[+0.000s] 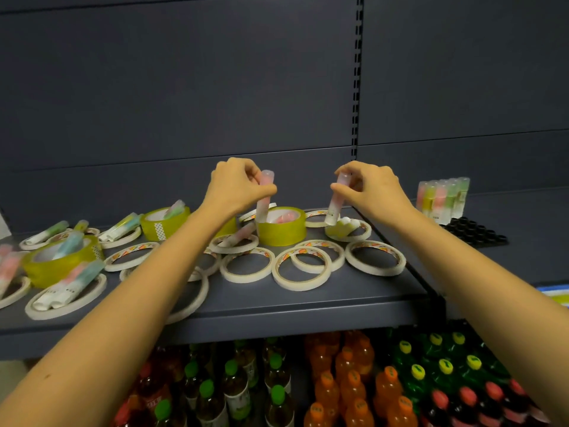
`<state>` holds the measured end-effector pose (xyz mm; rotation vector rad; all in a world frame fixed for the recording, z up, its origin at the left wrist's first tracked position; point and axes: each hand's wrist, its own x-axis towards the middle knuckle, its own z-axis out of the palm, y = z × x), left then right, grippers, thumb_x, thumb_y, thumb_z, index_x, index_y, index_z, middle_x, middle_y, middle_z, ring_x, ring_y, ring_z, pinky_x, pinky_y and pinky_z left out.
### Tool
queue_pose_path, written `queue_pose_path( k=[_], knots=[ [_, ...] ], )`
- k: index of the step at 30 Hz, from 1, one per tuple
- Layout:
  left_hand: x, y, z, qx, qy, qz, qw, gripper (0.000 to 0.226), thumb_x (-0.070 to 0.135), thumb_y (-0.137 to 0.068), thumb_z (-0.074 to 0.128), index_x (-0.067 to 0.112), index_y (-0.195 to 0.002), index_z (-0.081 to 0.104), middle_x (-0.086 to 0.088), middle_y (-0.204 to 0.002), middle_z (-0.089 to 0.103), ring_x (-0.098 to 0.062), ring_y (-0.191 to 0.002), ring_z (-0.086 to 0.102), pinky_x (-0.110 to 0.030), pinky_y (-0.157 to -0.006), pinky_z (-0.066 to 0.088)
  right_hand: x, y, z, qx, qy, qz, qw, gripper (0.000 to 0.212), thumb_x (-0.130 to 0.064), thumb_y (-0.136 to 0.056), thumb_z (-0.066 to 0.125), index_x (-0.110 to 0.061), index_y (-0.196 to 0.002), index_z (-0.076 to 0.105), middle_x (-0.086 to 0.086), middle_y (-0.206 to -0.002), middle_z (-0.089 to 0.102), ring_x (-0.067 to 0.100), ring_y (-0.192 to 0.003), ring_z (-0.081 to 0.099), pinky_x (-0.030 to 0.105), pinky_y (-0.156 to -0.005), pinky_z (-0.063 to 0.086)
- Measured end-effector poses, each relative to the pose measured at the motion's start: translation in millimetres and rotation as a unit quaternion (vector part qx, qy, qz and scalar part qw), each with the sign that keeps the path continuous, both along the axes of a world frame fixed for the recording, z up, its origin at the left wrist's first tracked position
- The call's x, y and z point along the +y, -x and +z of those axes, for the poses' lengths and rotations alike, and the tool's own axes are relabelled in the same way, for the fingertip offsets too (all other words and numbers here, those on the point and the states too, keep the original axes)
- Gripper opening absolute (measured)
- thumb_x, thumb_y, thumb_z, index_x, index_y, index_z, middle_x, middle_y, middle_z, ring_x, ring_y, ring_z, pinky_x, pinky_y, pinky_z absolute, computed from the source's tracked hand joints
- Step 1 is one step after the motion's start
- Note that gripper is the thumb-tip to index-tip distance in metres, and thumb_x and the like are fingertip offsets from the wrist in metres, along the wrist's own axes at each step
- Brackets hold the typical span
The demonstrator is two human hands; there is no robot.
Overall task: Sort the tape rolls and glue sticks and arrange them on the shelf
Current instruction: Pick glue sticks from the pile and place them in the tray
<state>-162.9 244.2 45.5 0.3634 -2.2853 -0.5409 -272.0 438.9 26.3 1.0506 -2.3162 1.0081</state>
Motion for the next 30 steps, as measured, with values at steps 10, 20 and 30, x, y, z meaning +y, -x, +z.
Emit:
queue_pose_path(
  k=[10, 20, 30],
  knots=[
    [107.7, 74.9, -7.5, -0.035, 0.012, -0.093, 0.995, 0.013, 0.019, -0.069, 0.074, 0.014, -0.077, 0.065, 0.001, -0.070, 0.062, -0.016, -0.069, 0.057, -0.028, -0.071, 0.050, 101.5, 61.2, -2.7, -0.010, 0.009, -0.027, 1.000, 0.031, -0.029, -0.086, 0.067, -0.013, -0.108, 0.053, 0.008, -0.094, 0.068, 0.022, -0.086, 0.063, 0.037, -0.084, 0.052],
    [230.7, 166.7, -19.8, -0.041, -0.009, -0.100, 0.994, 0.018, 0.016, -0.067, 0.076, 0.009, -0.080, 0.065, -0.001, -0.070, 0.065, -0.012, -0.064, 0.057, -0.024, -0.069, 0.048, 205.8, 167.1, -2.5, -0.003, -0.004, 0.026, 1.000, 0.027, -0.026, -0.082, 0.071, -0.014, -0.101, 0.055, 0.005, -0.089, 0.069, 0.019, -0.080, 0.065, 0.032, -0.079, 0.053],
    [283.2, 219.1, -34.2, -0.073, 0.021, -0.021, 0.997, 0.015, 0.023, -0.069, 0.075, 0.017, -0.077, 0.064, 0.003, -0.074, 0.065, -0.015, -0.071, 0.059, -0.033, -0.077, 0.053, 230.3, 217.2, -18.0, -0.006, -0.016, 0.080, 0.997, 0.022, -0.025, -0.081, 0.072, -0.021, -0.094, 0.055, -0.003, -0.080, 0.065, 0.014, -0.074, 0.064, 0.026, -0.078, 0.048]
  ],
)
